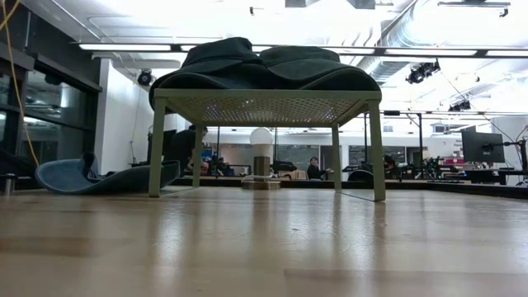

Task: Pick & Place hat
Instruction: Stack the gray cap on the top of the gray cap on the shelf

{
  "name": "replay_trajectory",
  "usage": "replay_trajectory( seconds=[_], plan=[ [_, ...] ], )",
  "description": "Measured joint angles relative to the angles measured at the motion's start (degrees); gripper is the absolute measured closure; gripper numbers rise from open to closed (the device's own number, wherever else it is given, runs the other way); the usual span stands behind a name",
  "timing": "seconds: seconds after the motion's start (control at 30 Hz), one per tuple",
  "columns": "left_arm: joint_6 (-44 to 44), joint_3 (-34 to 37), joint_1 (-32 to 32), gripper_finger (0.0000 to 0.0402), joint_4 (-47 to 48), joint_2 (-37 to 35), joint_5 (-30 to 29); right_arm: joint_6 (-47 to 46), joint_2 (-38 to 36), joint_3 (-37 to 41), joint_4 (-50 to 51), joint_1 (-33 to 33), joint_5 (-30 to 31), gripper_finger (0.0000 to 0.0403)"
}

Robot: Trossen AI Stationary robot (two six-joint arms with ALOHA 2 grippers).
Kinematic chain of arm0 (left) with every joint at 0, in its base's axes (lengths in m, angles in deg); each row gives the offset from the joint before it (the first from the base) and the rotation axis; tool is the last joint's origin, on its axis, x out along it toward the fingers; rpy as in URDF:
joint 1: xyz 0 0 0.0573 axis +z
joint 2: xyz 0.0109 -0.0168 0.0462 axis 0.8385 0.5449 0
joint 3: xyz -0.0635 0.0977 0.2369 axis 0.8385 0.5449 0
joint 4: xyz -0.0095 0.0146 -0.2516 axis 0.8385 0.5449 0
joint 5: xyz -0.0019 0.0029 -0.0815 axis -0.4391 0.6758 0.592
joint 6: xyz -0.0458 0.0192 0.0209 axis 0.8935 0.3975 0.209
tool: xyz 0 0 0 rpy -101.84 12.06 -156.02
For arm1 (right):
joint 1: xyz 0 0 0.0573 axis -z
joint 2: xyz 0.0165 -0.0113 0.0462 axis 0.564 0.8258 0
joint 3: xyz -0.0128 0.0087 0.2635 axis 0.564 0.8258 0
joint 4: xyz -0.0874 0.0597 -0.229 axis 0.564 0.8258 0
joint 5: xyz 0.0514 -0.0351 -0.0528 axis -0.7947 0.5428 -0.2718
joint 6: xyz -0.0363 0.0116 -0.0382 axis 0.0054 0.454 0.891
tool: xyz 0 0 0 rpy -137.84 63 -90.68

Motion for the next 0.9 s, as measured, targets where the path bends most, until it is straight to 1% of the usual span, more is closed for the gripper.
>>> replay_trajectory(
  seconds=[0.1, 0.2, 0.3, 0.47, 0.53, 0.63, 0.9],
  plan=[
    [0.1, 0.0, 0.0, 0.0396, 0.1, 0.0, -0.1, -0.6, 0.0, 0.0, 0.0, 0.1, 0.0, 0.0209],
    [0.2, 0.0, 0.0, 0.0396, 0.1, 0.0, -0.1, -0.7, 0.0, 0.0, 0.0, 0.0, 0.0, 0.0242],
    [0.6, 0.0, 0.0, 0.0396, 0.1, 0.0, -0.1, -0.7, 0.0, 0.0, -0.2, 0.1, 0.0, 0.0288],
    [1.3, 0.0, 0.0, 0.039, 0.1, 0.0, -0.2, 0.1, 0.0, 0.0, -0.3, 0.0, 0.0, 0.0385],
    [1.8, 0.0, 0.0, 0.0377, 0.1, 0.0, -0.4, 1.1, 0.0, 0.0, -0.4, 0.0, 0.5, 0.0391],
    [2.6, 0.0, 0.0, 0.035, 0.2, 0.0, -2.5, 1.2, 0.0, 0.0, -0.7, 0.0, 4.7, 0.0395],
    [0.7, 0.0, -0.1, 0.0266, 2.4, 0.0, -13.9, 4.1, -0.8, -1.3, 0.5, -0.2, 13.9, 0.04]
  ],
)
